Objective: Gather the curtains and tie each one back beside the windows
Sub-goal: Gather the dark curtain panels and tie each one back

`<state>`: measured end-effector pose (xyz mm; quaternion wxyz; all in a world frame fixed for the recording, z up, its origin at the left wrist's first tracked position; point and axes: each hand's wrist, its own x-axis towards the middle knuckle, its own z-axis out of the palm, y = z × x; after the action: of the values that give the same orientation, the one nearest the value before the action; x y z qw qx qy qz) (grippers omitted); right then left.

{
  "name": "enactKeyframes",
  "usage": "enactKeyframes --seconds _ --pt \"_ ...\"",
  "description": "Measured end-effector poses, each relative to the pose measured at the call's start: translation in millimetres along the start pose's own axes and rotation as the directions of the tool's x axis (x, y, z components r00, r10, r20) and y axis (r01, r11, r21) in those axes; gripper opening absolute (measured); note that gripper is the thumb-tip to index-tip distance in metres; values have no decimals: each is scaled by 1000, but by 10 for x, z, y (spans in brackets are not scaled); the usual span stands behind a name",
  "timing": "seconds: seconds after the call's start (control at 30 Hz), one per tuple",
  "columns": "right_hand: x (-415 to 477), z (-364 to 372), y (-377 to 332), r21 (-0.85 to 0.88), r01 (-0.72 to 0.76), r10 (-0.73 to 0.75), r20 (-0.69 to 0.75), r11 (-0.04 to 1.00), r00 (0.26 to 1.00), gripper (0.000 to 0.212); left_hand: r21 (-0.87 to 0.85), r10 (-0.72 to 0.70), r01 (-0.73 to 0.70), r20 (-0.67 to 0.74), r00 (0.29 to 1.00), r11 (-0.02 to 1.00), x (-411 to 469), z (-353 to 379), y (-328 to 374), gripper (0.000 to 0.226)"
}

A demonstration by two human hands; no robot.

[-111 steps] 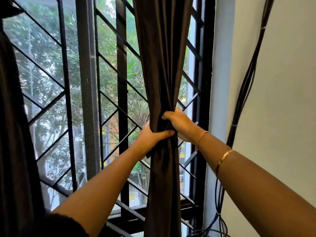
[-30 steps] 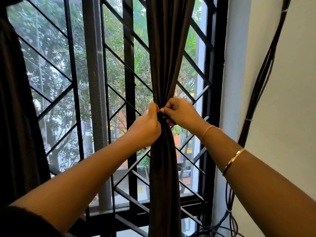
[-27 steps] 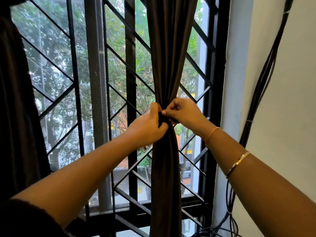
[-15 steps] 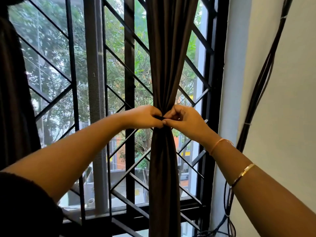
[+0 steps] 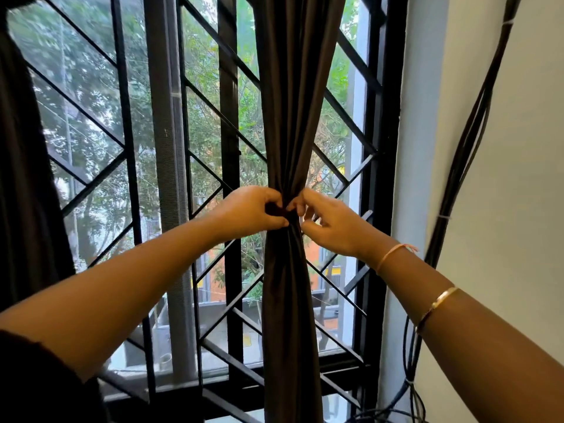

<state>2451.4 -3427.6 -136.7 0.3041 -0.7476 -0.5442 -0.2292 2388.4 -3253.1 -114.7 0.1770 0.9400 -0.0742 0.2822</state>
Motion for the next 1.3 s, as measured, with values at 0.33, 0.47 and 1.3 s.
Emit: enactKeyframes --seconds 0.33,0.47,1.3 --pt "280 -176 -209 -23 -144 144 31 989 989 28 726 769 -352 -375 517 591 -173 153 -16 33" --pt "311 -209 -314 73 -232 225 88 970 970 30 677 679 -267 -464 569 686 -164 100 -54 31" --pt "161 265 -188 990 35 596 -112 138 795 27 131 271 -237 -472 839 963 -227 339 -145 33"
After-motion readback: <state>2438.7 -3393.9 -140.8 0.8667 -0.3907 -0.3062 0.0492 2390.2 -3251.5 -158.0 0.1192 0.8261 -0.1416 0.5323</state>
